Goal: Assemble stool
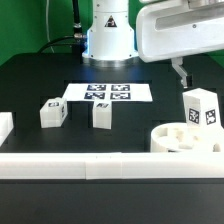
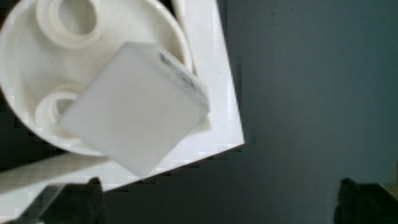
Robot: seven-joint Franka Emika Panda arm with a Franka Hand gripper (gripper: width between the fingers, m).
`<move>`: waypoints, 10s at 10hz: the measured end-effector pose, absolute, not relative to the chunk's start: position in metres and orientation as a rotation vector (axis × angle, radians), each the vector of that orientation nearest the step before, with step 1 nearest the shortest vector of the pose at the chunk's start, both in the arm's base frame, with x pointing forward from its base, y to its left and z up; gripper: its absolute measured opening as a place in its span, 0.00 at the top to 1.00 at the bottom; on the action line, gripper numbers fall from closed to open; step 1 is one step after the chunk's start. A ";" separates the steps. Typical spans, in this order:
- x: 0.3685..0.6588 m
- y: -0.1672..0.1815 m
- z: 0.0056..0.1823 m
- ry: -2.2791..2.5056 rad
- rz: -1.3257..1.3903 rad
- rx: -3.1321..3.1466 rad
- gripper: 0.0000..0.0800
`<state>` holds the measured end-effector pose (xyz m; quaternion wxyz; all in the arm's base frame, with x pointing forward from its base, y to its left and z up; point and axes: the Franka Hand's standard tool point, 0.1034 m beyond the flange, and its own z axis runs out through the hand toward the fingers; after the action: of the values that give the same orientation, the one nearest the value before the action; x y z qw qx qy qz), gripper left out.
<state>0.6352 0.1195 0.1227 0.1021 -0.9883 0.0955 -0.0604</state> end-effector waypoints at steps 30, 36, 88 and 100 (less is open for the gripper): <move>0.627 0.113 0.084 1.306 -0.107 -2.727 0.58; 0.623 0.120 0.081 2.063 0.019 -2.074 0.58; 0.622 0.120 0.077 -0.011 -0.242 -3.111 0.57; 0.615 0.127 0.075 1.610 -0.146 -2.505 0.57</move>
Offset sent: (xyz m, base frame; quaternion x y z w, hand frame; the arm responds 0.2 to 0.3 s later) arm 0.0033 0.0056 -0.0138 -0.0820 -0.0473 -0.3399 0.9357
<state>0.6155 0.1265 0.0747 0.0801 -0.8376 0.5383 -0.0487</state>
